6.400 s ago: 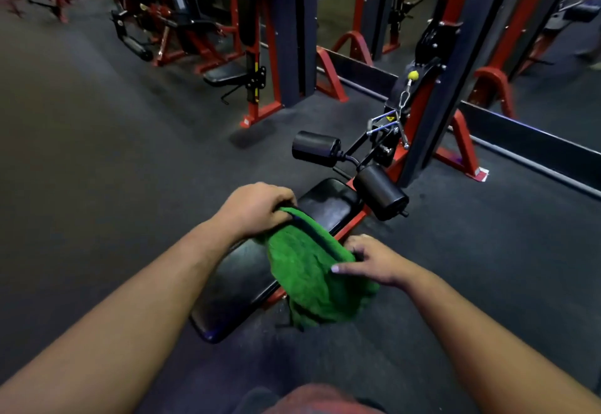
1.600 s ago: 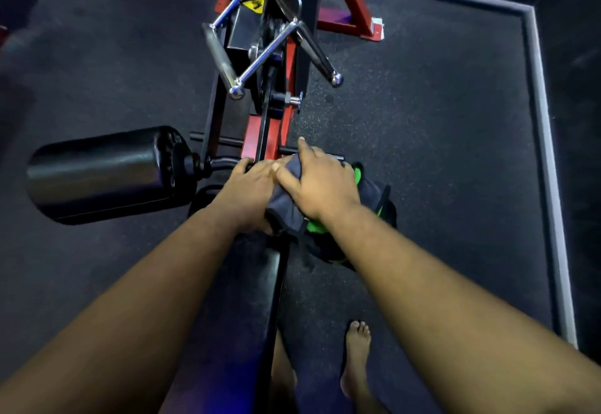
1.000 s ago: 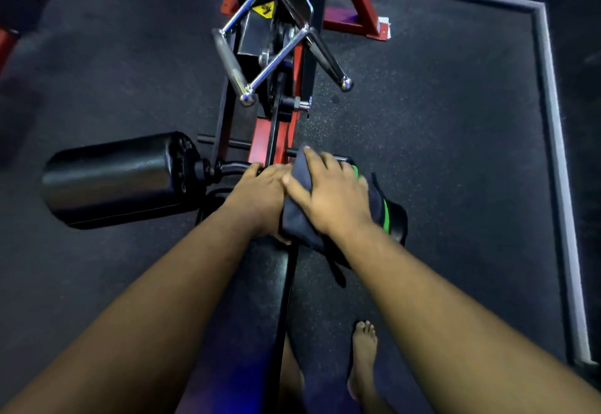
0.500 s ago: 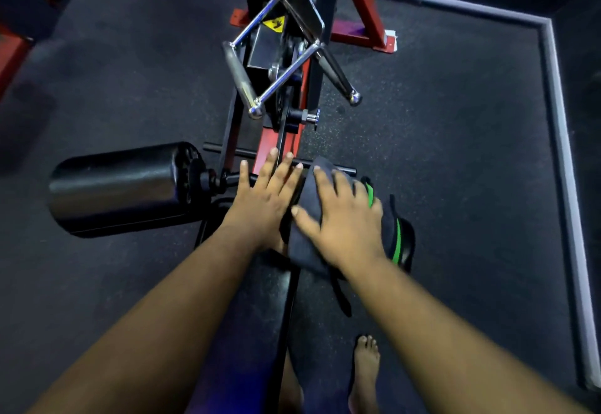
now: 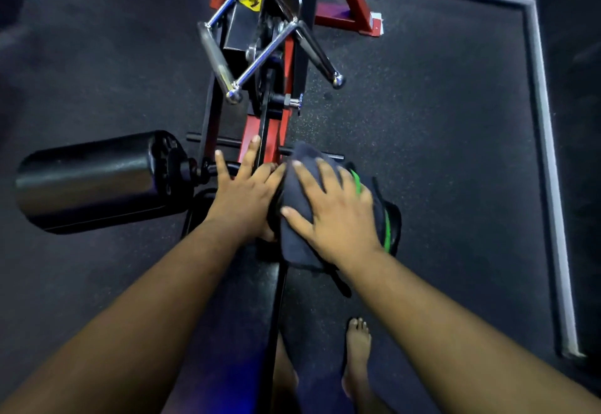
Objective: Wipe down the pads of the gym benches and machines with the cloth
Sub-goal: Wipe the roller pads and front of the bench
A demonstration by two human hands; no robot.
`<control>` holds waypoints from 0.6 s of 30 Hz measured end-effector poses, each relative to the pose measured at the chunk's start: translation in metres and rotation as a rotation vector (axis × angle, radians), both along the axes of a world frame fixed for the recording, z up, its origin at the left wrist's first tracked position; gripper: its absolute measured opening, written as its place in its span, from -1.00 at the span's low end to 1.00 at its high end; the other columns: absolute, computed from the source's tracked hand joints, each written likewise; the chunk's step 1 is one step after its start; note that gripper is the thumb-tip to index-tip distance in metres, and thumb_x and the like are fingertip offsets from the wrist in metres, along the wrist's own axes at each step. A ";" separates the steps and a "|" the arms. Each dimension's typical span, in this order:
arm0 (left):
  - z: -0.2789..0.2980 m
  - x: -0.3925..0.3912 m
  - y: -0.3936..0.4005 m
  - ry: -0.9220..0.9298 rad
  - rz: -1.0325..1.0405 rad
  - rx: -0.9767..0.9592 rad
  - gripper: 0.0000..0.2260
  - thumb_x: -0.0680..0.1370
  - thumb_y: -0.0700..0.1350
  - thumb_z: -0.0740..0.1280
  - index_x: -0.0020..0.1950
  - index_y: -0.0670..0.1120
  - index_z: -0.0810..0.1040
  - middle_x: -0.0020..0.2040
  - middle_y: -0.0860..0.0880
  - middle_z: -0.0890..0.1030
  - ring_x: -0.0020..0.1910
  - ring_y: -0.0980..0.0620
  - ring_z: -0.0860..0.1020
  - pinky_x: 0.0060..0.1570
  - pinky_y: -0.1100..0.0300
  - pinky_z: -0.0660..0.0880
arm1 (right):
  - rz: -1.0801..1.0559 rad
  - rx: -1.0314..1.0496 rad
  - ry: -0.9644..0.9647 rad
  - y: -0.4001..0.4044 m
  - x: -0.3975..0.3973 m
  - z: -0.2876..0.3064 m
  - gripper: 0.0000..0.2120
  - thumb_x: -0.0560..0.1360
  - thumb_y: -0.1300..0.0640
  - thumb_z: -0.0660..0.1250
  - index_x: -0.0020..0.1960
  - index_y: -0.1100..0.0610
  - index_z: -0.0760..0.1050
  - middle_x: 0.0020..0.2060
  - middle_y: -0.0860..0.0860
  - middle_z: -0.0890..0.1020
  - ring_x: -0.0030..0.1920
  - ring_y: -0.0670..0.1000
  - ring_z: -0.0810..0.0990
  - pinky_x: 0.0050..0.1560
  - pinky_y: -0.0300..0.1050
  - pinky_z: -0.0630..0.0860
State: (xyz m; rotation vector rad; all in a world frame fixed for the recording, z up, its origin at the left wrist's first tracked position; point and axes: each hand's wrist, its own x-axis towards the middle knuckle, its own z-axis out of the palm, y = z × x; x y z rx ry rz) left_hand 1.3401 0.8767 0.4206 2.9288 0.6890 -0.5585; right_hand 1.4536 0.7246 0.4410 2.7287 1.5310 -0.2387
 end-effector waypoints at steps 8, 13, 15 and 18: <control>0.005 0.002 -0.002 0.023 0.021 0.016 0.24 0.15 0.38 0.52 0.64 0.03 -0.06 0.53 -0.01 0.25 0.58 -0.19 -0.39 0.33 -0.63 -0.17 | -0.264 -0.052 0.027 0.001 0.007 0.006 -0.27 0.50 -0.49 -0.06 0.57 -0.18 0.21 0.45 0.04 0.44 0.36 0.24 0.42 0.25 0.29 0.36; 0.011 0.004 -0.002 0.072 0.020 -0.014 0.21 0.18 0.37 0.53 0.63 -0.02 -0.02 0.53 -0.01 0.23 0.57 -0.19 -0.41 0.35 -0.63 -0.15 | -0.142 -0.059 0.260 0.040 0.021 0.008 -0.30 0.54 -0.50 -0.08 0.56 -0.19 0.20 0.46 0.01 0.43 0.39 0.22 0.42 0.26 0.25 0.38; 0.010 0.004 -0.002 0.053 0.029 -0.010 0.25 0.16 0.35 0.55 0.64 0.04 -0.09 0.53 -0.01 0.23 0.58 -0.19 -0.40 0.34 -0.63 -0.15 | -0.078 -0.051 0.100 -0.012 0.009 0.008 -0.23 0.51 -0.53 -0.07 0.61 -0.19 0.10 0.53 0.04 0.34 0.45 0.24 0.35 0.32 0.28 0.38; 0.008 0.005 -0.003 0.035 0.029 -0.013 0.25 0.13 0.39 0.53 0.63 0.05 -0.08 0.50 -0.01 0.28 0.59 -0.20 -0.38 0.32 -0.63 -0.16 | -0.158 -0.046 0.056 -0.080 -0.001 0.007 -0.19 0.48 -0.54 0.02 0.62 -0.19 0.08 0.57 0.04 0.25 0.52 0.27 0.23 0.32 0.34 0.39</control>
